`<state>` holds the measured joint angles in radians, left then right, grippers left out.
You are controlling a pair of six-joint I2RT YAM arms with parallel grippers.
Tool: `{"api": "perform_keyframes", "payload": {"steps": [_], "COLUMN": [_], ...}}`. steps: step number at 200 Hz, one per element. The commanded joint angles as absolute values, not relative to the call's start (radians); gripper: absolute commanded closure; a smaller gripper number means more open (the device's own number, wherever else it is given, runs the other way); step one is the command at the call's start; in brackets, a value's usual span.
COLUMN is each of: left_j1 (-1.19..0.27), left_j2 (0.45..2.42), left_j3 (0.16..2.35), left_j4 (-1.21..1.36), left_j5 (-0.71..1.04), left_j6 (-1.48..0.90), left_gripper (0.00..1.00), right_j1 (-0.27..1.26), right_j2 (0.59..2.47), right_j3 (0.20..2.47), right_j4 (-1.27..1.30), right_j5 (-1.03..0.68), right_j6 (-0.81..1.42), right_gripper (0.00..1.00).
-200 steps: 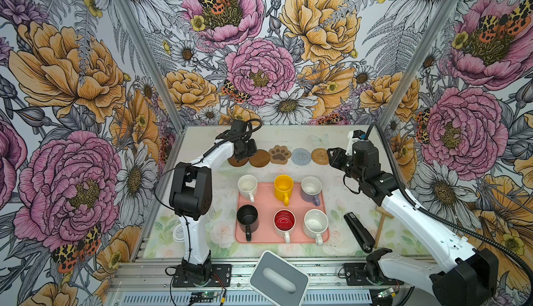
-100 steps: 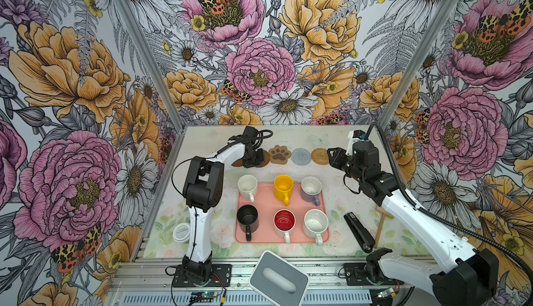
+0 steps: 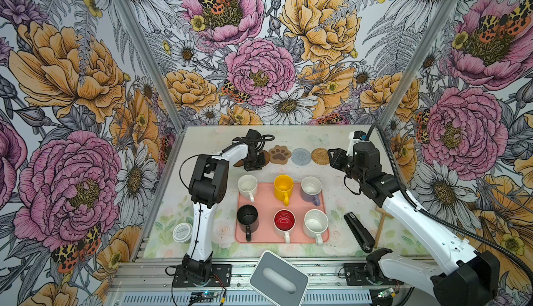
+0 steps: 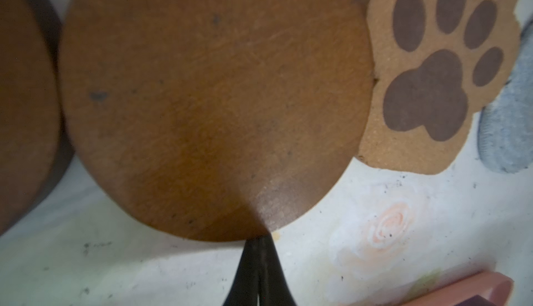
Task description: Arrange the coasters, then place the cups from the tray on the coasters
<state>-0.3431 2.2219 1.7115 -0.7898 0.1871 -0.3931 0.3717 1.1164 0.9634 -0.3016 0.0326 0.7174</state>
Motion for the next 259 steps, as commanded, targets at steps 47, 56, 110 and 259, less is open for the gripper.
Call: {"api": "perform_keyframes", "payload": {"steps": [47,56,110,259], "left_j1": [-0.345,-0.343,-0.33,-0.31], "left_j2": [2.263,2.266,2.279,2.235], "left_j3": [1.766,1.773,1.809,1.838], "left_j4": [-0.812,-0.813,-0.823,-0.822], "left_j5": [0.127,0.128,0.115,0.11], "left_j6": [-0.374,-0.373,-0.374,-0.385], "left_gripper": [1.0,1.0,1.0,1.0], "right_j1": [0.36,0.36,0.357,0.355], "right_j2": [1.085,1.084,1.084,1.094], "right_j3": [0.944,0.942,0.943,0.954], "right_j4": [-0.287,-0.286,-0.286,-0.286], "right_j5": [0.048,0.048,0.048,0.043], "right_j6": [0.712,0.713,0.714,0.715], "right_gripper": [0.68,0.68,0.68,0.68]}}
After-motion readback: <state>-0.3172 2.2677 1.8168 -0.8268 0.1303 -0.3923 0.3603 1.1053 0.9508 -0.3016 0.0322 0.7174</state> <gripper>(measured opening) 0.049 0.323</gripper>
